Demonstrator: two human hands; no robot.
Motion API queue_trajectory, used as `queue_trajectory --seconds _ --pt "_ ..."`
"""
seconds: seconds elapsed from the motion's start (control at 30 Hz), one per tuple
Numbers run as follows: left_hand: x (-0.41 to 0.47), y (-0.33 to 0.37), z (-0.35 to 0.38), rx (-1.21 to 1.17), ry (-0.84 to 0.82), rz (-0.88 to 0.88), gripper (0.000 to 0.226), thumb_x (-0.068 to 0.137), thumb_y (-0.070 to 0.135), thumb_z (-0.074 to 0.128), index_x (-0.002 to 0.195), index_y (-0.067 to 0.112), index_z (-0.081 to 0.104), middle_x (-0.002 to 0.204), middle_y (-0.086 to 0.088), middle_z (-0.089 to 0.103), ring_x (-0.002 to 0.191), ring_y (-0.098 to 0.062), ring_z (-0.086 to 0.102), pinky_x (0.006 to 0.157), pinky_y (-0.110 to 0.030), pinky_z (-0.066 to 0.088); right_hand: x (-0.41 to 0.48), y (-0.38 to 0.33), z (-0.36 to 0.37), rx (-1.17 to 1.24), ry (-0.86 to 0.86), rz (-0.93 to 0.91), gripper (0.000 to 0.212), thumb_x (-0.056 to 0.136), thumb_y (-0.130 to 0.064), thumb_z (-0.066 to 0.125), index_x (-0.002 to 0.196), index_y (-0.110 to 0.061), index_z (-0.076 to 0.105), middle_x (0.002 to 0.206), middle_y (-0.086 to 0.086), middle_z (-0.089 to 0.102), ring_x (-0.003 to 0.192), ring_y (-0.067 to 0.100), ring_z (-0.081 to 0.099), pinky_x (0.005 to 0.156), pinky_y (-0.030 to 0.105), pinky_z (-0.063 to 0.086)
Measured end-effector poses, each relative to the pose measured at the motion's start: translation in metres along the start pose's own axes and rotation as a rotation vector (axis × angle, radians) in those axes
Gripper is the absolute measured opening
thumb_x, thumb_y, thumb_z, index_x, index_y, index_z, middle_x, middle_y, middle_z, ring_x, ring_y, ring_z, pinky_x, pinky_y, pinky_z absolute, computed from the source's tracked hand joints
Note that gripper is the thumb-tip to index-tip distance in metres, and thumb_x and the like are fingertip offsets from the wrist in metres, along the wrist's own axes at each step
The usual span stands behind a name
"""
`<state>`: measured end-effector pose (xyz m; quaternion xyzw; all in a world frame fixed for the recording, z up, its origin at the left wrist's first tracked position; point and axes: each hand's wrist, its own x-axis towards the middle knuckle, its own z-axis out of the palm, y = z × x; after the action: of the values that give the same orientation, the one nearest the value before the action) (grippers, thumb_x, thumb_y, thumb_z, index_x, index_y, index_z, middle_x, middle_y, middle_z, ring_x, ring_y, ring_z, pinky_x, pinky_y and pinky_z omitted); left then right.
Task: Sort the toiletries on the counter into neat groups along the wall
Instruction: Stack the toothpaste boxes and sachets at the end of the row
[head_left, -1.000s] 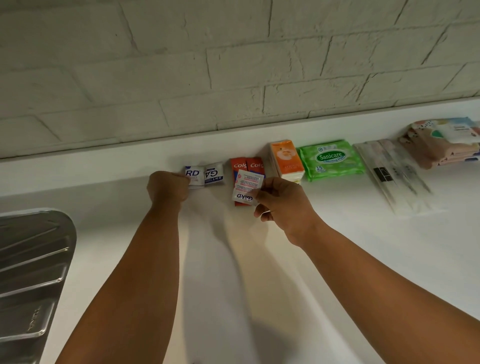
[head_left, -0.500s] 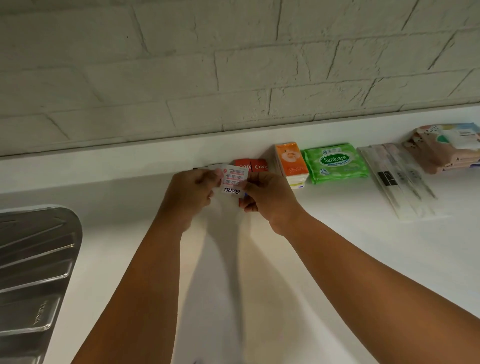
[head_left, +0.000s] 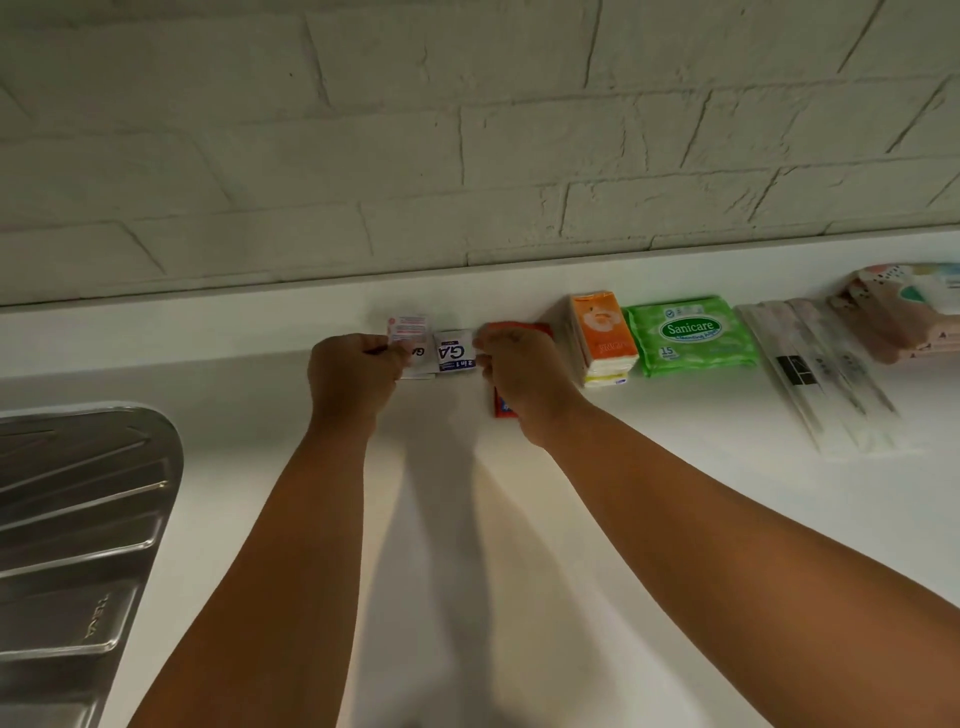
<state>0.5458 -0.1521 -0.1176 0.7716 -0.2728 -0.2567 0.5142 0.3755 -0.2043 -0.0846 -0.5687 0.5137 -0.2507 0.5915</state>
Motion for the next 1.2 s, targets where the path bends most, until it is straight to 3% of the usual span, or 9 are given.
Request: queue_trajectory --seconds 0.1,0.2,0.37,0.5,0.63,0.77,0.9,1.03,1.2 --pt "0.013 -0.011 0.005 0.062 0.005 -0.041 0.014 0.067 0.035 0.083 0.065 0.024 0.075 0.070 -0.013 0.074 0.065 -0.032 0.070 0.078 -0.054 0.061 0.009 -0.008 0.012 0.132 0.025 0.080 0.038 0.098 -0.049 0.040 0.077 -0.021 0.055 0.078 0.002 0.059 0.071 0.016 0.057 0.073 0.038 0.048" --pt "0.014 -0.007 0.010 0.162 -0.004 -0.019 0.027 0.068 0.034 0.084 0.086 0.014 0.080 0.081 -0.016 0.076 0.081 -0.040 0.072 0.077 -0.046 0.060 0.015 -0.009 0.018 0.158 0.011 0.198 0.053 0.094 -0.065 0.034 0.102 -0.021 0.063 0.098 0.003 0.068 0.096 0.019 0.063 0.093 0.037 0.049" --pt "0.011 -0.006 0.017 0.297 0.032 0.008 0.027 0.084 0.032 0.077 0.101 0.011 0.079 0.093 -0.012 0.077 0.084 -0.026 0.070 0.066 -0.026 0.044 0.021 -0.007 0.022 0.244 0.010 0.296 0.067 0.090 -0.073 0.035 0.122 -0.019 0.059 0.095 0.002 0.062 0.090 0.015 0.056 0.084 0.033 0.044" --pt "0.011 -0.007 0.019 0.344 0.062 0.001 0.027 0.085 0.034 0.075 0.102 0.013 0.079 0.096 -0.010 0.077 0.089 -0.025 0.071 0.066 -0.025 0.041 0.025 -0.007 0.024 0.276 0.014 0.295 0.071 0.089 -0.074 0.037 0.121 -0.015 0.060 0.089 0.004 0.065 0.080 0.012 0.059 0.072 0.027 0.050" --pt "0.012 -0.007 0.019 0.393 0.066 -0.002 0.030 0.084 0.034 0.076 0.106 0.013 0.077 0.101 -0.010 0.076 0.095 -0.026 0.070 0.070 -0.026 0.042 0.028 -0.005 0.026 0.276 -0.001 0.321 0.067 0.085 -0.076 0.042 0.108 -0.016 0.060 0.104 0.007 0.069 0.099 0.019 0.065 0.084 0.032 0.054" --pt "0.012 -0.009 0.018 0.405 0.070 -0.020 0.032 0.082 0.035 0.077 0.105 0.012 0.077 0.103 -0.011 0.076 0.098 -0.028 0.069 0.071 -0.026 0.043 0.030 -0.003 0.027 0.283 -0.010 0.328 0.070 0.083 -0.077 0.043 0.115 -0.017 0.057 0.106 0.006 0.068 0.099 0.016 0.064 0.080 0.030 0.052" --pt "0.010 -0.009 0.018 0.411 0.068 -0.020 0.031 0.083 0.034 0.076 0.104 0.012 0.077 0.101 -0.012 0.075 0.097 -0.029 0.069 0.072 -0.026 0.044 0.030 -0.004 0.027 0.267 -0.010 0.322 0.073 0.084 -0.078 0.041 0.117 -0.015 0.057 0.098 0.006 0.067 0.094 0.014 0.062 0.087 0.031 0.053" --pt "0.011 -0.012 0.016 0.411 0.049 -0.011 0.029 0.083 0.039 0.074 0.096 0.013 0.078 0.095 -0.011 0.076 0.095 -0.030 0.069 0.070 -0.025 0.043 0.020 -0.009 0.023 0.189 -0.027 0.291 0.062 0.090 -0.074 0.035 0.111 -0.019 0.055 0.079 -0.001 0.055 0.076 0.012 0.051 0.075 0.027 0.044" --pt "-0.009 -0.008 0.007 0.436 0.035 0.104 0.032 0.087 0.038 0.069 0.106 0.012 0.074 0.104 -0.006 0.074 0.102 -0.026 0.067 0.083 -0.027 0.045 -0.015 -0.025 0.021 0.003 -0.082 0.114 0.052 0.102 -0.047 0.039 0.127 -0.005 0.057 0.132 0.021 0.058 0.123 0.038 0.054 0.108 0.047 0.042"
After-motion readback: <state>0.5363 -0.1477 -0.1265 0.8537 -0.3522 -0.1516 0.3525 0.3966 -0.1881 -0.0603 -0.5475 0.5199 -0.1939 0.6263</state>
